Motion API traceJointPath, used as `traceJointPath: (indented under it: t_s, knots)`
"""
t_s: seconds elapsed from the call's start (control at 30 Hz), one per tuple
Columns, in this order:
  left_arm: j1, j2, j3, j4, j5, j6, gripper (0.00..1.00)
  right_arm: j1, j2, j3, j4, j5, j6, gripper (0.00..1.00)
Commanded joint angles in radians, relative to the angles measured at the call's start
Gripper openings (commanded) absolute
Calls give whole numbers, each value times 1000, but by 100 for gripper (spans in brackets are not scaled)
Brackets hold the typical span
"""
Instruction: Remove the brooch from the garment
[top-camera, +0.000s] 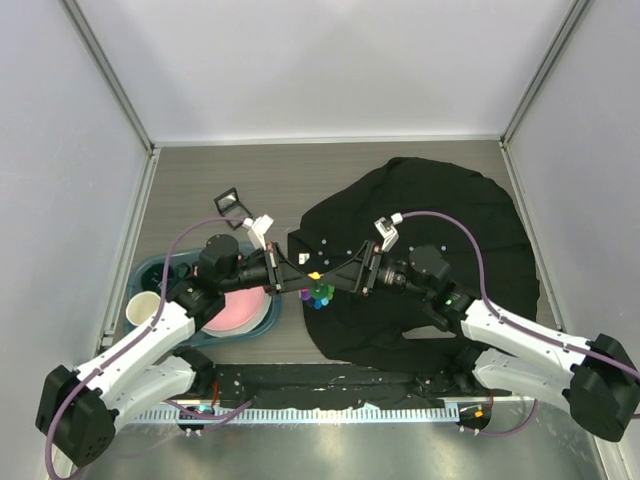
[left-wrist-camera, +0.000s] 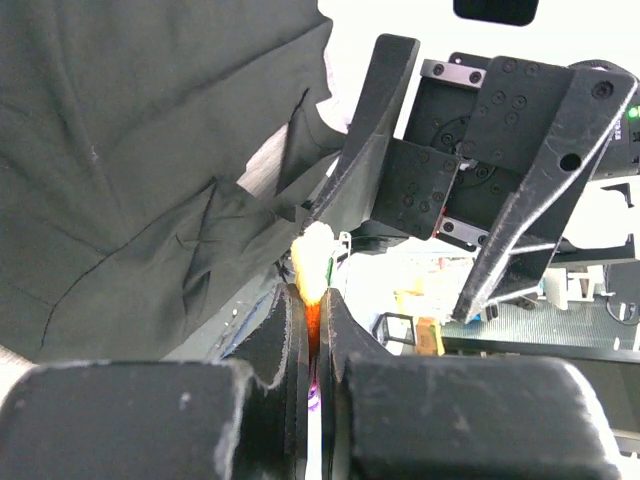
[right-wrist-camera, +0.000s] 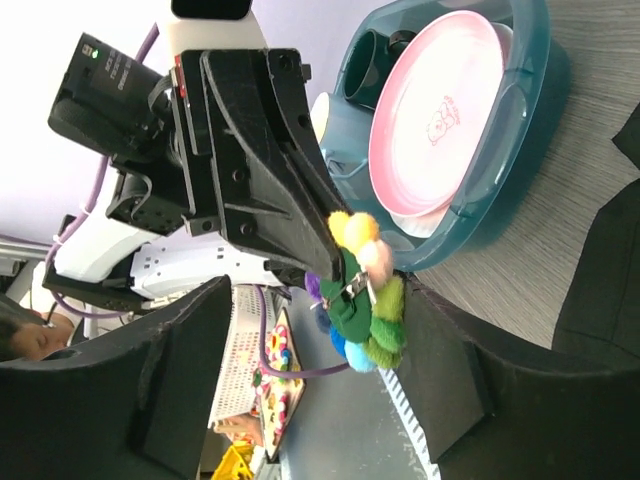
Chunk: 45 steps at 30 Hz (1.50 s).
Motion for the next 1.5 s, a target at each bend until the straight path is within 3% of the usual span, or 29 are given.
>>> traceJointPath:
  t_s: [0.0, 0.17, 0.23, 0.37, 0.4, 0.6, 0.77, 0.97, 1.1, 1.47]
  knots:
    - [20, -14, 64, -55, -25, 52, 0, -11, -64, 12, -102, -22, -91, 77]
    - [59, -8, 118, -182, -61, 108, 0, -42, -137, 5, -231, 13, -175, 79]
    - [68, 0, 184, -310, -106, 180, 0, -56, -166, 22, -309, 35, -214, 79]
    - [83, 47, 351, -599, -345, 340, 0, -79, -185, 64, -454, 125, -326, 79]
    - [83, 68, 403, -728, -494, 399, 0, -82, -185, 73, -475, 138, -364, 79]
    - [85, 309, 724, -1015, -935, 563, 0, -100, -168, 116, -555, 175, -449, 79]
    - [85, 551, 917, -1032, -1118, 743, 0, -120, -165, 125, -560, 170, -479, 79]
    - [82, 783, 1086, -983, -1229, 919, 0, -155, -171, 125, -567, 132, -498, 79]
    - [83, 938, 1178, -986, -1303, 970, 0, -168, -195, 117, -589, 125, -495, 79]
    - [83, 1174, 1284, -903, -1454, 1054, 0, -178, -208, 93, -589, 119, -482, 79]
